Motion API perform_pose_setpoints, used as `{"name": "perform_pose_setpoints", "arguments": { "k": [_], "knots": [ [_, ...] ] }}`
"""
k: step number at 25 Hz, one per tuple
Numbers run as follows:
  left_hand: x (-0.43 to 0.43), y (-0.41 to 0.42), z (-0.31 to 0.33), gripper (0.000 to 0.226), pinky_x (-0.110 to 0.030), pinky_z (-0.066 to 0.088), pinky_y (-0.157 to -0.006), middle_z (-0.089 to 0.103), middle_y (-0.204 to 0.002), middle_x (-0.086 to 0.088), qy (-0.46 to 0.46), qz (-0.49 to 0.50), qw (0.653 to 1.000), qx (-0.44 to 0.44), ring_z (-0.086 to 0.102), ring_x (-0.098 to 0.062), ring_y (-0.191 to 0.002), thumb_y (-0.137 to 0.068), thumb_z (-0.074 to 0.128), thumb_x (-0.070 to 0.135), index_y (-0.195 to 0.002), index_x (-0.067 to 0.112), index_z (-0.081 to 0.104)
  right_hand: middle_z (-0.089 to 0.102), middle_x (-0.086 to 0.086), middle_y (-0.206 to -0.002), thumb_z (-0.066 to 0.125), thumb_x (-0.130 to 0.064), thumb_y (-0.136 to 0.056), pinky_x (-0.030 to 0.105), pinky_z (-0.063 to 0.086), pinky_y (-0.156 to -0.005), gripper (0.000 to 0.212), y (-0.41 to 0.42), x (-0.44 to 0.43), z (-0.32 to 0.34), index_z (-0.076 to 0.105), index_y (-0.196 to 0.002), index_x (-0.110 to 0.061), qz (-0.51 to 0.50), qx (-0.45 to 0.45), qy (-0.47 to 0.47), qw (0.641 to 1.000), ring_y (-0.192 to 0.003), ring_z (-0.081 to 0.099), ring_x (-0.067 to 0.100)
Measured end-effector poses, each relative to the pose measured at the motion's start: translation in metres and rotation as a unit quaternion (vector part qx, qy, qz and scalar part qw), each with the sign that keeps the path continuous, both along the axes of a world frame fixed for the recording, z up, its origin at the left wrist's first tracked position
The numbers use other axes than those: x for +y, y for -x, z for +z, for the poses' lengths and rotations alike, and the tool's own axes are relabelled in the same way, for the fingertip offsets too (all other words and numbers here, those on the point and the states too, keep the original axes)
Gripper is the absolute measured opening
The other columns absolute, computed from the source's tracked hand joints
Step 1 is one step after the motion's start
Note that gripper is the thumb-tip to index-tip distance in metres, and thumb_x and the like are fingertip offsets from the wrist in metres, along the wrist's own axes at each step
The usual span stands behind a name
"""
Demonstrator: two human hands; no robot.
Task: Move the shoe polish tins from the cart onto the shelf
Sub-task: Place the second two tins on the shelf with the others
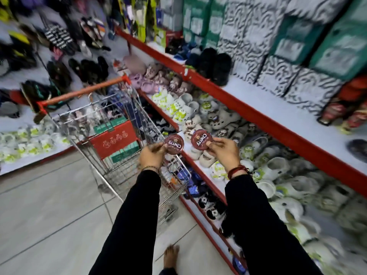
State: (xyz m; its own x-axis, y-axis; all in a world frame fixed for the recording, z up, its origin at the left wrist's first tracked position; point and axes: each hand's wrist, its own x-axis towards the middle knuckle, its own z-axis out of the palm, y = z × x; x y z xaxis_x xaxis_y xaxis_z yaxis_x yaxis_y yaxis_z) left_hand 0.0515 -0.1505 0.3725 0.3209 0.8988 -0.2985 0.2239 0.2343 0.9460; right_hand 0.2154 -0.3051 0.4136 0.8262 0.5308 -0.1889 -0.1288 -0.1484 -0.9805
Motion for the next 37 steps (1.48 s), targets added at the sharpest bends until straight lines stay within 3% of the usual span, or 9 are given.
{"name": "perform_pose_setpoints", "arguments": {
  "k": [6, 9, 12, 17, 21, 25, 27, 30, 37],
  "knots": [
    [-0.073, -0.07, 0.082, 0.025, -0.05, 0.055, -0.098, 0.076, -0.1, -0.02, -0.054, -0.123, 0.987, -0.086, 0.074, -0.034, -0.099, -0.073, 0.079, 0.034, -0.091, 0.018, 0.075, 0.07, 0.018, -0.1, 0.074, -0.005, -0.081, 0.042, 0.06, -0.083, 0.022, -0.036, -0.104, 0.07, 0.068, -0.102, -0.007, -0.122, -0.097, -0.049, 0.987, -0.093, 0.069, 0.027],
    [-0.115, -0.112, 0.111, 0.031, -0.044, 0.059, -0.092, 0.075, -0.099, -0.026, -0.062, -0.185, 0.973, -0.124, 0.074, -0.023, -0.083, -0.077, 0.08, 0.026, -0.101, 0.006, 0.076, 0.071, 0.021, -0.105, 0.073, -0.005, -0.082, 0.027, 0.06, -0.073, 0.026, -0.054, -0.163, 0.091, 0.067, -0.107, 0.0, -0.184, -0.103, -0.055, 0.976, -0.086, 0.068, 0.022],
    [-0.158, -0.15, 0.133, 0.029, -0.021, 0.058, -0.063, 0.073, -0.077, -0.011, -0.068, -0.242, 0.958, -0.137, 0.065, -0.004, -0.055, -0.086, 0.072, 0.012, -0.111, -0.003, 0.071, 0.07, 0.022, -0.108, 0.072, -0.005, -0.083, 0.021, 0.06, -0.066, 0.024, -0.064, -0.214, 0.103, 0.066, -0.106, -0.002, -0.231, -0.089, -0.071, 0.966, -0.085, 0.068, 0.023],
    [-0.215, -0.206, 0.157, 0.03, -0.031, 0.062, -0.076, 0.071, -0.071, -0.006, -0.066, -0.344, 0.926, -0.139, 0.071, -0.021, -0.07, -0.08, 0.078, 0.023, -0.1, 0.002, 0.075, 0.066, 0.025, -0.107, 0.068, -0.001, -0.086, 0.014, 0.058, -0.057, 0.031, -0.077, -0.288, 0.122, 0.062, -0.114, 0.009, -0.32, -0.096, -0.058, 0.941, -0.09, 0.066, 0.033],
    [-0.255, -0.243, 0.173, 0.025, -0.032, 0.056, -0.091, 0.078, -0.089, -0.016, -0.183, -0.424, 0.884, -0.077, 0.076, -0.027, -0.092, -0.084, 0.073, 0.029, -0.097, 0.009, 0.079, 0.07, 0.022, -0.098, 0.069, -0.005, -0.086, 0.016, 0.058, -0.055, 0.028, -0.092, -0.336, 0.131, 0.066, -0.111, 0.008, -0.375, -0.107, 0.045, 0.92, -0.071, 0.067, 0.023],
    [-0.274, -0.273, 0.175, 0.027, -0.033, 0.054, -0.096, 0.078, -0.102, -0.014, -0.225, -0.477, 0.85, 0.024, 0.072, -0.028, -0.103, -0.083, 0.073, 0.031, -0.099, 0.01, 0.08, 0.067, 0.015, -0.068, 0.071, -0.012, -0.083, 0.043, 0.06, -0.074, 0.016, -0.107, -0.361, 0.128, 0.073, -0.087, 0.003, -0.389, -0.097, 0.191, 0.896, -0.056, 0.062, 0.025],
    [-0.277, -0.284, 0.171, 0.03, -0.033, 0.054, -0.096, 0.077, -0.107, -0.013, -0.249, -0.508, 0.821, 0.077, 0.07, -0.029, -0.106, -0.083, 0.074, 0.033, -0.101, 0.01, 0.08, 0.065, 0.014, -0.063, 0.07, -0.012, -0.083, 0.044, 0.06, -0.072, 0.014, -0.112, -0.364, 0.128, 0.072, -0.081, 0.002, -0.377, -0.073, 0.248, 0.889, -0.054, 0.061, 0.025],
    [-0.276, -0.298, 0.166, 0.039, -0.037, 0.056, -0.096, 0.077, -0.106, -0.015, -0.267, -0.557, 0.775, 0.134, 0.072, -0.031, -0.103, -0.081, 0.074, 0.039, -0.102, 0.006, 0.078, 0.07, 0.02, -0.072, 0.066, -0.008, -0.08, 0.034, 0.057, -0.062, 0.025, -0.117, -0.361, 0.13, 0.069, -0.097, 0.009, -0.357, -0.042, 0.309, 0.88, -0.06, 0.067, 0.029],
    [-0.279, -0.312, 0.167, 0.048, -0.037, 0.059, -0.093, 0.077, -0.106, -0.014, -0.296, -0.624, 0.698, 0.19, 0.074, -0.028, -0.1, -0.074, 0.078, 0.04, -0.11, 0.008, 0.075, 0.075, 0.017, -0.104, 0.061, -0.013, -0.084, 0.042, 0.06, -0.086, 0.025, -0.122, -0.349, 0.13, 0.073, -0.102, -0.001, -0.334, -0.072, 0.397, 0.852, -0.096, 0.071, 0.035]
  ]
}}
